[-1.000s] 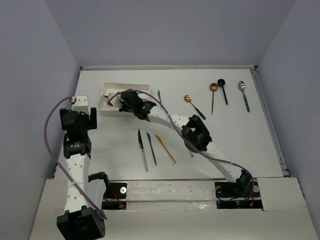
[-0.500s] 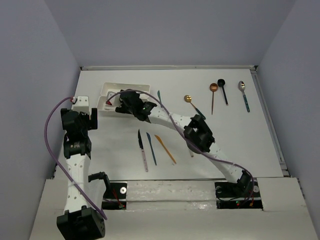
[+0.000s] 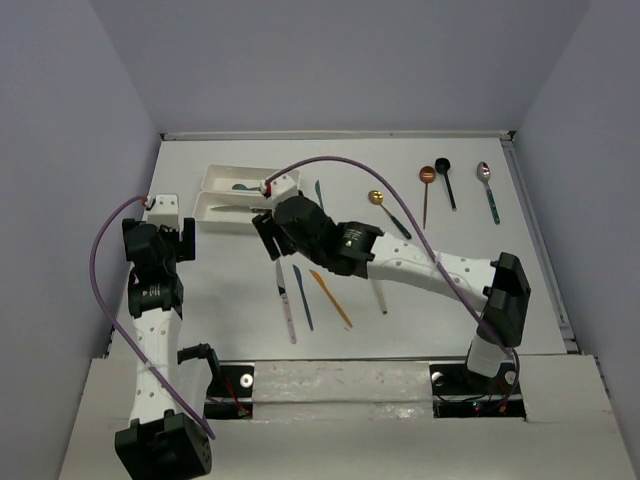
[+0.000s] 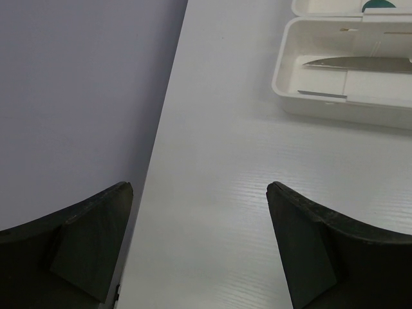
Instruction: Sort the eating utensils into containers
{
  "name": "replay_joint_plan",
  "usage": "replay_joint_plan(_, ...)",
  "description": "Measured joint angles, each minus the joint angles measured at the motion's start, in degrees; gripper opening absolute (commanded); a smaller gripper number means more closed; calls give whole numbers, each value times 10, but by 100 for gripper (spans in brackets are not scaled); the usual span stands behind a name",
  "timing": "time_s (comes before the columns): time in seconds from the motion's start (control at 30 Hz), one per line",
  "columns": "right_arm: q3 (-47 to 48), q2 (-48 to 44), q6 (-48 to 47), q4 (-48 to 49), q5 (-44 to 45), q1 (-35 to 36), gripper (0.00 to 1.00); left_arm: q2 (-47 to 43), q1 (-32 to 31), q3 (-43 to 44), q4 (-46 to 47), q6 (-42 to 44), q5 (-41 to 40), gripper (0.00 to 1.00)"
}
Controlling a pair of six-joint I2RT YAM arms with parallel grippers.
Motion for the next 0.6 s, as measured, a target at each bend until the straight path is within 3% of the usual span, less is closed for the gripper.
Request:
replay_joint_plan(0.27, -79, 96, 172, -89, -46, 74, 70, -2, 4, 0, 0, 2, 6, 99)
replay_joint_plan(0.6, -88, 163, 227, -123, -72, 68, 66, -6, 7, -1, 0, 4, 26, 99)
